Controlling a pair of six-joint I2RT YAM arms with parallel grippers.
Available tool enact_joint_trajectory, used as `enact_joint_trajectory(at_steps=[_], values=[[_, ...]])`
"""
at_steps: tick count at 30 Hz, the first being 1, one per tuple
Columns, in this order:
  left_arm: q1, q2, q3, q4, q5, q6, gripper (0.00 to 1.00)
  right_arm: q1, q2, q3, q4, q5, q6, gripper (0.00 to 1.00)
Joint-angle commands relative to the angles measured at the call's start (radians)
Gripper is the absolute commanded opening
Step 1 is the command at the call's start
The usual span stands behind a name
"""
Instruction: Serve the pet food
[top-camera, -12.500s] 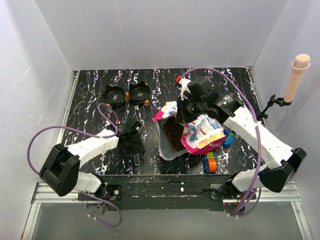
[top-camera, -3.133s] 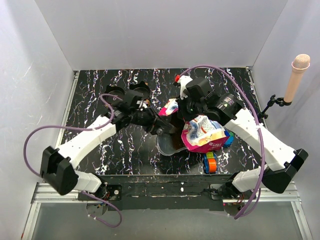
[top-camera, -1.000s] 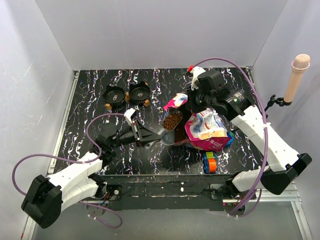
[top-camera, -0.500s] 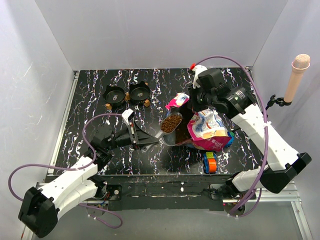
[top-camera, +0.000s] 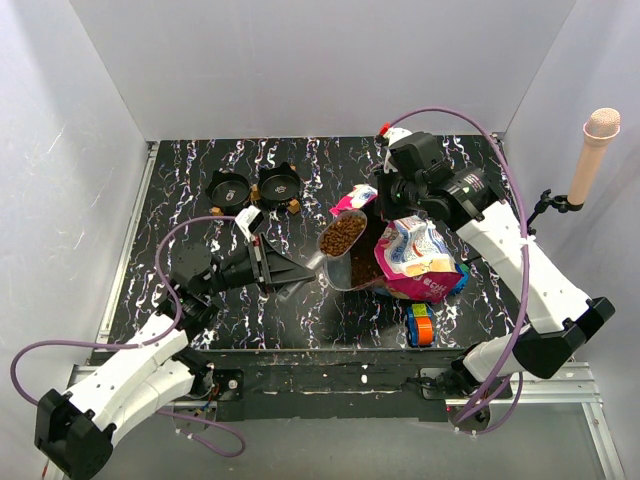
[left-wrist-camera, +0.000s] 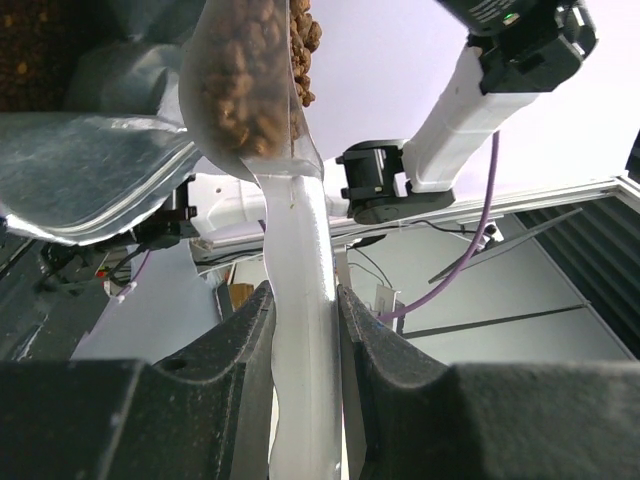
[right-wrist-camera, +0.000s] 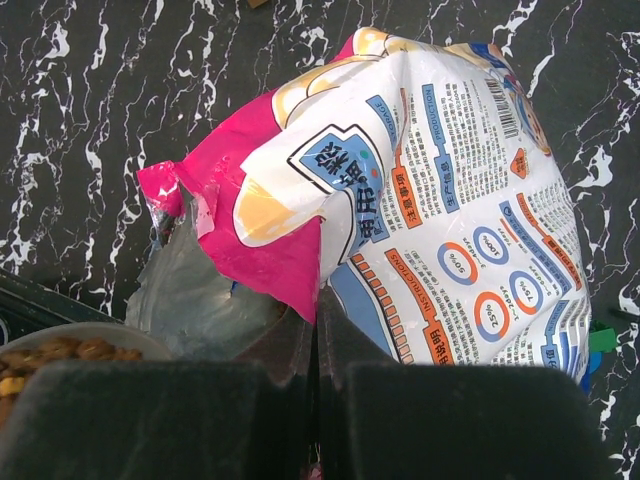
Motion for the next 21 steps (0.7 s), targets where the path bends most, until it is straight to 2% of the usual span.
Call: enact_joint_trajectory(at_steps=[1, 9, 13, 21], values=[[0.006, -0.018, 0.095, -0.017, -0.035, 0.011, 0.00, -0.005, -0.028, -0.006, 0.092, 0.015, 0.024, 0.01], [0.014, 0.055, 0.233, -0.142, -0.126, 0.039, 0.00, -0.007, -0.075, -0.081, 0.112, -0.019, 0.030, 0.01], [0.026, 0.103, 0.281, -0.153, -0.161, 0.042, 0.00, -0.007, -0.109, -0.125, 0.114, -0.032, 0.038, 0.01], [0.081, 0.251, 0.327, -0.052, -0.175, 0.026, 0.00, -0.005, -0.200, -0.193, 0.097, -0.045, 0.050, 0.01]])
